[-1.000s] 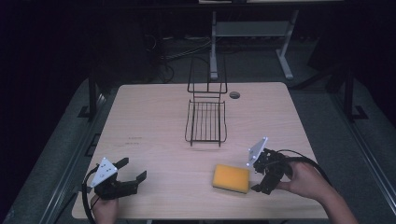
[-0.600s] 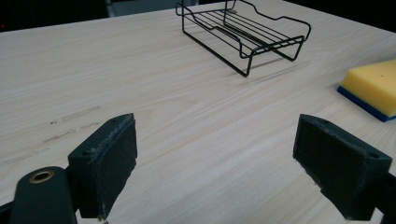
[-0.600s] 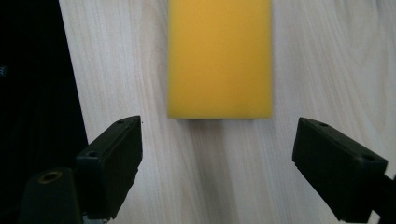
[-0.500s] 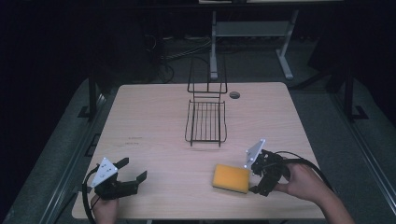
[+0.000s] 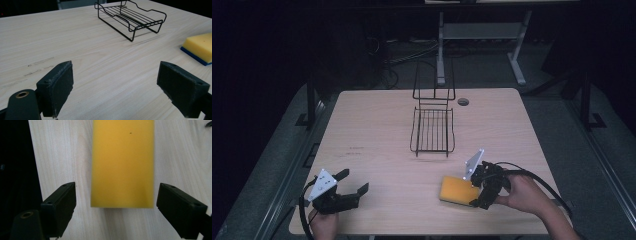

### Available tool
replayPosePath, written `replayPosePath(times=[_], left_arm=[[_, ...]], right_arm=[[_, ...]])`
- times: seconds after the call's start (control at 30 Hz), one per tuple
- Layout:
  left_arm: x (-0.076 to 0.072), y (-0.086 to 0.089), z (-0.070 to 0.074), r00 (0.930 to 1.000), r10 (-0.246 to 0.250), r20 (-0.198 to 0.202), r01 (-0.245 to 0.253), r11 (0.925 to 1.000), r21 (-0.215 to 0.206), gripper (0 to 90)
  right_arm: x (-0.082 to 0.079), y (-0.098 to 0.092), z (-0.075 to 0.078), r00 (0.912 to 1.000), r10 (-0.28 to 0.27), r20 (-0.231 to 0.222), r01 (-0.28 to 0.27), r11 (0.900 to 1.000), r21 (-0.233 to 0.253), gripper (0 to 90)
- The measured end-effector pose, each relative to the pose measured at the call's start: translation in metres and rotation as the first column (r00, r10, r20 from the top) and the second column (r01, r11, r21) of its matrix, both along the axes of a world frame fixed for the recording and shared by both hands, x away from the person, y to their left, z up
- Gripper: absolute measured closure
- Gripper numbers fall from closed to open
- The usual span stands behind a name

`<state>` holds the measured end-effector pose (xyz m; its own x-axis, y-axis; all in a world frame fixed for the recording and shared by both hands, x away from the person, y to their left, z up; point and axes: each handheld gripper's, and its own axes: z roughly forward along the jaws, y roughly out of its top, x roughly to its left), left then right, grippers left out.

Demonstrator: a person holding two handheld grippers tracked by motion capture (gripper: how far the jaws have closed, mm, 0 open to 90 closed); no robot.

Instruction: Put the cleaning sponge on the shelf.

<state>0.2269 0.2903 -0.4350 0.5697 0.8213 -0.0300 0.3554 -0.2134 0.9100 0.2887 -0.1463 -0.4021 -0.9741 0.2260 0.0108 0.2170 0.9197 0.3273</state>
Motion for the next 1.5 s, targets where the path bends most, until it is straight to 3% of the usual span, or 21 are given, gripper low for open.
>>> replayPosePath(times=[0.47,0.7,1.33,1.5], left_arm=[[-0.001,-0.001,0.000,1.0000,0.001,0.000,-0.001,1.0000,0.000,13.0],[-0.001,0.000,0.000,1.0000,-0.001,0.002,0.001,1.0000,0.001,13.0],[-0.001,0.000,0.000,1.0000,0.000,0.000,0.000,1.0000,-0.004,13.0],[-0.001,0.000,0.000,1.0000,0.000,-0.002,0.000,1.0000,-0.006,13.0]], right_arm=[[0.005,0.009,-0.007,1.0000,0.001,-0.003,-0.001,1.000,0.002,15.8],[0.008,0.023,-0.006,0.9997,0.025,-0.001,-0.025,1.000,-0.003,15.8],[0.013,0.035,-0.030,0.9996,0.030,0.000,-0.030,0.997,-0.075,15.9],[0.015,0.038,-0.035,0.9994,0.034,0.000,-0.033,0.997,-0.074,16.1]])
